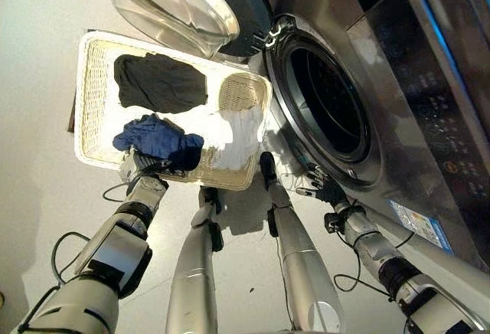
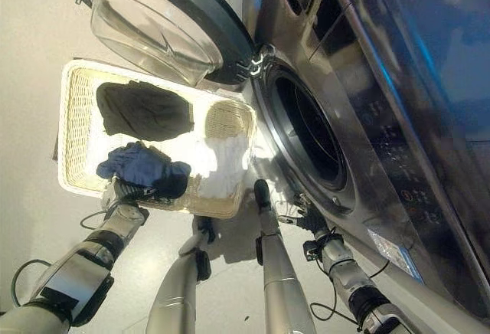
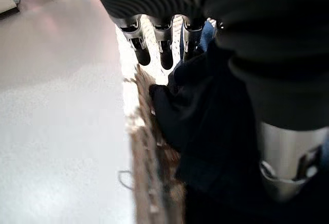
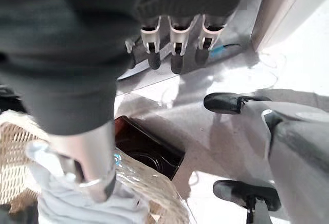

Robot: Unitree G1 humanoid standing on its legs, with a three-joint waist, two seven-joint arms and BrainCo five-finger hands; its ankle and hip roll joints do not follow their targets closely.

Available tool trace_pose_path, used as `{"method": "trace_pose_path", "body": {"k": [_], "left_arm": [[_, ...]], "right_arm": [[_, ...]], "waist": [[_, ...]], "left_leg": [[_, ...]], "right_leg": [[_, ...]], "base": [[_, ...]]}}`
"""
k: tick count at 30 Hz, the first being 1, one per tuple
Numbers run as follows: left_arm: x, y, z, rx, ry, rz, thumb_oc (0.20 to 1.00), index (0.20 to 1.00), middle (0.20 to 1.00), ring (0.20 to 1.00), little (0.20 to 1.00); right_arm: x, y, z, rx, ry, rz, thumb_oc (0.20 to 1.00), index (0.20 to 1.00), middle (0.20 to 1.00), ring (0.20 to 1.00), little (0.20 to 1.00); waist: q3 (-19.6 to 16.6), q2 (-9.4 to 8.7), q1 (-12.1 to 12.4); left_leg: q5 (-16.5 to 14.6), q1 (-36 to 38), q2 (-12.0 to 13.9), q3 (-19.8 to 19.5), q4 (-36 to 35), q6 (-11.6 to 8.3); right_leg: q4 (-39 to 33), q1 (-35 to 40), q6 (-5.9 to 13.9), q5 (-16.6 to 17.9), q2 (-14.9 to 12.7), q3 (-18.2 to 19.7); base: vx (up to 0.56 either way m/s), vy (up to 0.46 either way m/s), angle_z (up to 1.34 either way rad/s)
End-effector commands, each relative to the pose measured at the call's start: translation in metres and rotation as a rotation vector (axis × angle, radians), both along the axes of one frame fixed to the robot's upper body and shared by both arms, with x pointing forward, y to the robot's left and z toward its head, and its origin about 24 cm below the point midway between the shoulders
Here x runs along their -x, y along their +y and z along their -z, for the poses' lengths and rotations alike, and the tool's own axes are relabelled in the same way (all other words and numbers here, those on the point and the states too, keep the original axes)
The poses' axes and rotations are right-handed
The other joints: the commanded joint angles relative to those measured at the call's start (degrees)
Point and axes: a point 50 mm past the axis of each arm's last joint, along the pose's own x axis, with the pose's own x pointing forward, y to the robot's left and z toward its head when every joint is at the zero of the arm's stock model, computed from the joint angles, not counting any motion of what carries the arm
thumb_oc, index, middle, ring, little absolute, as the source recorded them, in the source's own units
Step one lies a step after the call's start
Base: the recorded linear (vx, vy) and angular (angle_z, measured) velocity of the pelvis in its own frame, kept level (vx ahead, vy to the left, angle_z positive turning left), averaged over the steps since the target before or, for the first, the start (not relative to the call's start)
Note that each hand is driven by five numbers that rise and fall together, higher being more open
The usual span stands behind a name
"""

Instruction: Put the clothes into the washing machine.

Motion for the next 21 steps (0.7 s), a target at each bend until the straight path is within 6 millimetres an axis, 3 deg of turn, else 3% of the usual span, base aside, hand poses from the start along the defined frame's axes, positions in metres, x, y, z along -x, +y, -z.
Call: {"method": "trace_pose_path", "body": {"k": [1,5,11,21], "left_arm": [[0.019,0.024,0.014,0.246,-0.099,-0.153,1.0,1.0,1.0,1.0,1.0],[0.027,0.019,0.028,0.294,-0.14,-0.145,1.0,1.0,1.0,1.0,1.0],[0.059,0.012,0.058,0.241,-0.156,-0.179,1.0,1.0,1.0,1.0,1.0],[0.081,-0.001,0.067,0.145,-0.209,-0.185,1.0,1.0,1.0,1.0,1.0]], "right_arm": [[0.01,0.015,0.003,0.001,-0.012,-0.036,1.0,1.0,1.0,1.0,1.0],[0.009,0.015,0.004,-0.024,-0.009,-0.004,1.0,1.0,1.0,1.0,1.0],[0.012,0.004,0.004,-0.026,-0.025,0.046,1.0,1.0,1.0,1.0,1.0],[0.021,-0.021,0.008,-0.037,-0.015,0.129,1.0,1.0,1.0,1.0,1.0]], "waist": [[-0.62,-1.31,0.39],[-0.62,-0.4,1.72],[-0.62,1.54,4.77],[-0.62,3.36,7.33]], "left_leg": [[-2.53,0.49,-5.86,-2.7,3.46,0.69],[-1.78,2.29,-6.37,-3.8,2.1,0.31],[0.86,6.05,-6.36,-6.1,-3.17,-0.27],[3.12,7.92,-5.95,-8.2,-6.35,-0.82]], "right_leg": [[1.83,0.78,-0.92,-3.18,4.88,-2.25],[1.62,2.65,-1.12,-3.69,4.57,-3.07],[-0.03,6.19,-1.65,-4.29,4.24,-5.48],[-0.38,8.51,-2.19,-5.26,3.7,-8.67]], "base": [[0.05,-0.166,0.04],[0.03,-0.093,0.04],[0.01,-0.105,0.12],[-0.01,-0.061,0.15]]}}
